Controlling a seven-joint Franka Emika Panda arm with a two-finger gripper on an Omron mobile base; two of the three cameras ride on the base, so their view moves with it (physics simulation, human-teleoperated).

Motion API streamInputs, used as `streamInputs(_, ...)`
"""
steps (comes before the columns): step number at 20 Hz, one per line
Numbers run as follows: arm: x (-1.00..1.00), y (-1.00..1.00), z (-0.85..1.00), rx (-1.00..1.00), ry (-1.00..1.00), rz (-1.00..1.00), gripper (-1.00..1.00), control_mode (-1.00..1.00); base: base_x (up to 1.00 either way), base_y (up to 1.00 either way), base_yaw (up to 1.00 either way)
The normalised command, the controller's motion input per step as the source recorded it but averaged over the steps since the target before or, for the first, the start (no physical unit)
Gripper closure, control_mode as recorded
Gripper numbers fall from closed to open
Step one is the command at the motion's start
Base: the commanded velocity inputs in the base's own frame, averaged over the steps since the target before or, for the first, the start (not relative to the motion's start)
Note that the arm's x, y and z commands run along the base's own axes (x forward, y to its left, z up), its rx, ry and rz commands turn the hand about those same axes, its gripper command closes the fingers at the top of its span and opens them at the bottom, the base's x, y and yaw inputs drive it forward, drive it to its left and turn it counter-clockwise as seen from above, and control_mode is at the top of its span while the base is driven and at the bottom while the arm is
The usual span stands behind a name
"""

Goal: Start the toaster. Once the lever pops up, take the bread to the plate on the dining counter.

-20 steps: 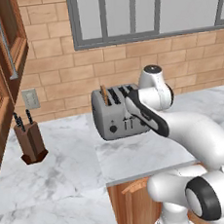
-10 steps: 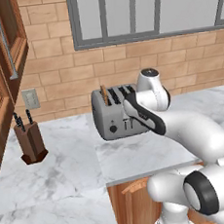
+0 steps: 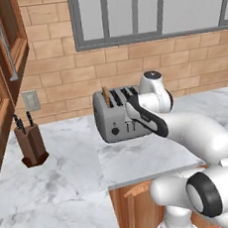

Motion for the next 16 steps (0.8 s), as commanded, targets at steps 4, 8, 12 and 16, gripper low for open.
streamInputs(4, 0.07, 0.07, 0.0, 0.0, 0.0, 0.0, -1.0, -1.0, 0.0, 0.0, 0.0)
streamInputs(8, 0.18, 0.02, 0.0, 0.0, 0.0, 0.0, -1.0, -1.0, 0.0, 0.0, 0.0)
streamInputs(12, 0.28, 0.02, -0.01, 0.0, 0.0, 0.0, -1.0, -1.0, 0.0, 0.0, 0.0)
streamInputs(16, 0.28, 0.0, -0.09, 0.0, 0.0, 0.0, -1.0, -1.0, 0.0, 0.0, 0.0)
